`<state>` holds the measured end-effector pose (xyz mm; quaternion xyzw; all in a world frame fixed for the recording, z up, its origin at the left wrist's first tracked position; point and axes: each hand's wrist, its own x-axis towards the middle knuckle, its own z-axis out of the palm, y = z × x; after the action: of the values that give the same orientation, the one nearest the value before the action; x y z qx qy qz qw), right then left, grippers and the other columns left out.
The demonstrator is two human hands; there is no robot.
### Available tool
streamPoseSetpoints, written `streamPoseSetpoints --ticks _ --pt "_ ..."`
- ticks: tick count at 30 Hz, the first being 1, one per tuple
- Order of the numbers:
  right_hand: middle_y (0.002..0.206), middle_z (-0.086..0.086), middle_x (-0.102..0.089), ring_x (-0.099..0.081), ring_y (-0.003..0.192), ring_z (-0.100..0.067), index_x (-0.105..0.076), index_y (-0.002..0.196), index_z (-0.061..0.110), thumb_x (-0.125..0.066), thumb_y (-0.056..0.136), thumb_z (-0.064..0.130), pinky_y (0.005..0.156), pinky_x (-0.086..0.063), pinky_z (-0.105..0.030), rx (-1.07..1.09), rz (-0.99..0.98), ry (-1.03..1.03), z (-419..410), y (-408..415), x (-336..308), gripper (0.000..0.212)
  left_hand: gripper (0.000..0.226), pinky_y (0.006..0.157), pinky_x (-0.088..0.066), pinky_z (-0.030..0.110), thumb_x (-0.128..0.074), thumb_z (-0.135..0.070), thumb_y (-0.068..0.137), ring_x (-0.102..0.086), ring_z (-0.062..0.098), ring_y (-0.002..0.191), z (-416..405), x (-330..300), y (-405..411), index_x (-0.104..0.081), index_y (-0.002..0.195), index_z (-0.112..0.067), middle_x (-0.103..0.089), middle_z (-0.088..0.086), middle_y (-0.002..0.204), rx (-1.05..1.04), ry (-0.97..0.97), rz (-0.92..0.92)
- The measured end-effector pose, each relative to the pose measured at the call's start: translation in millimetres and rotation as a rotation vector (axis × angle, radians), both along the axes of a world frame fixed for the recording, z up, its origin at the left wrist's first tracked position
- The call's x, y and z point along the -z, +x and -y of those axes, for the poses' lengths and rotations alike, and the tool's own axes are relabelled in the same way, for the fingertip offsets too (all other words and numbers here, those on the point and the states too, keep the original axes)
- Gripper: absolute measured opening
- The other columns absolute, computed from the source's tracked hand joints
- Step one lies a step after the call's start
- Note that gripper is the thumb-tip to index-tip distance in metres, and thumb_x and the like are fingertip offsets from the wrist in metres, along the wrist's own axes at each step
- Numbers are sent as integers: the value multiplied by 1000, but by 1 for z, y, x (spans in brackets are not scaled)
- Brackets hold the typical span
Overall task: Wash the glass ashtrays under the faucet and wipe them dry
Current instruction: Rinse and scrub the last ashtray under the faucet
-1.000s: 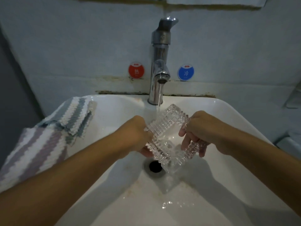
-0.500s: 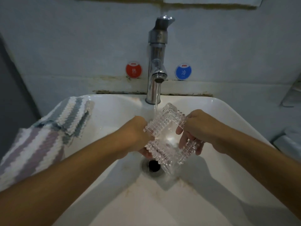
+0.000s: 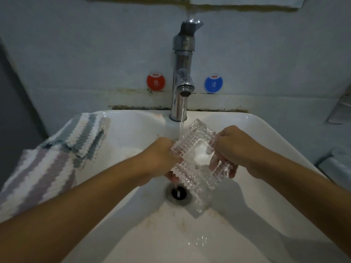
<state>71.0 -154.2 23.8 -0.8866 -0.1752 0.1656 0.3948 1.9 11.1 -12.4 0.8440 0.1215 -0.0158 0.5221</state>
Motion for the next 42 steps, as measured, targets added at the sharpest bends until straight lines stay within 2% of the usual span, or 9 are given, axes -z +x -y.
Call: streamPoseSetpoints --ticks 7,10,12,15,19,23,29,37,42 --pt "69 -17 -74 -63 50 -24 -68 91 0 -49 95 -2 38 -44 -23 16 9 52 -2 -4 -1 20 15 71 -61 53 -57 -5 98 -71 36 68 -4 -1 0 -70 92 -4 -71 14 88 -56 60 37" --pt "68 -16 -74 -63 50 -23 -67 94 -1 -46 95 0 38 -44 -23 52 36 90 -2 -3 0 21 15 76 -62 42 -53 -6 100 -70 28 81 -2 -6 2 -65 108 -9 -69 11 102 -65 55 27" --pt "66 -16 -74 -63 51 -24 -66 98 -2 -45 95 -1 38 -44 -23 76 35 134 -2 -3 1 21 25 76 -59 32 -56 -3 95 -66 20 93 -1 -7 2 -56 118 -13 -65 7 108 -101 -40 34" --pt "66 -18 -73 -60 41 -19 -65 93 -1 -42 91 -5 40 -45 -25 128 -15 251 -3 -6 0 24 50 90 -58 44 -63 -1 82 -66 25 103 7 1 -1 -48 127 -16 -66 9 115 -226 -272 47" --pt "65 -13 -73 -60 48 -19 -67 88 4 -45 88 -5 41 -44 -25 170 27 331 -5 -9 3 24 28 73 -61 39 -69 1 89 -70 25 76 31 6 -9 -60 115 5 -73 23 104 -303 -605 2" --pt "64 -11 -73 -58 44 -17 -67 88 6 -47 87 -5 41 -41 -24 189 66 383 -5 -9 9 23 19 67 -63 41 -58 10 94 -70 31 84 37 4 -11 -62 113 9 -70 24 112 -255 -797 -94" --pt "64 -13 -73 -61 52 -24 -66 88 6 -41 85 -8 42 -45 -27 231 13 448 -9 -11 14 29 40 55 -49 32 -41 24 85 -59 25 74 34 -3 -6 -58 114 3 -68 22 106 -298 -718 -91" --pt "68 -10 -74 -64 60 -24 -65 94 7 -41 84 -8 44 -49 -29 230 -20 475 -11 -14 17 31 29 48 -49 24 -57 12 92 -60 21 72 28 -1 -7 -61 118 1 -69 16 101 -317 -614 -38" --pt "70 -12 -75 -64 62 -26 -64 98 4 -40 80 -11 45 -51 -30 240 -98 505 -12 -13 19 33 41 54 -52 29 -39 18 86 -60 24 87 26 -10 -8 -60 114 -4 -68 17 113 -337 -585 -58"
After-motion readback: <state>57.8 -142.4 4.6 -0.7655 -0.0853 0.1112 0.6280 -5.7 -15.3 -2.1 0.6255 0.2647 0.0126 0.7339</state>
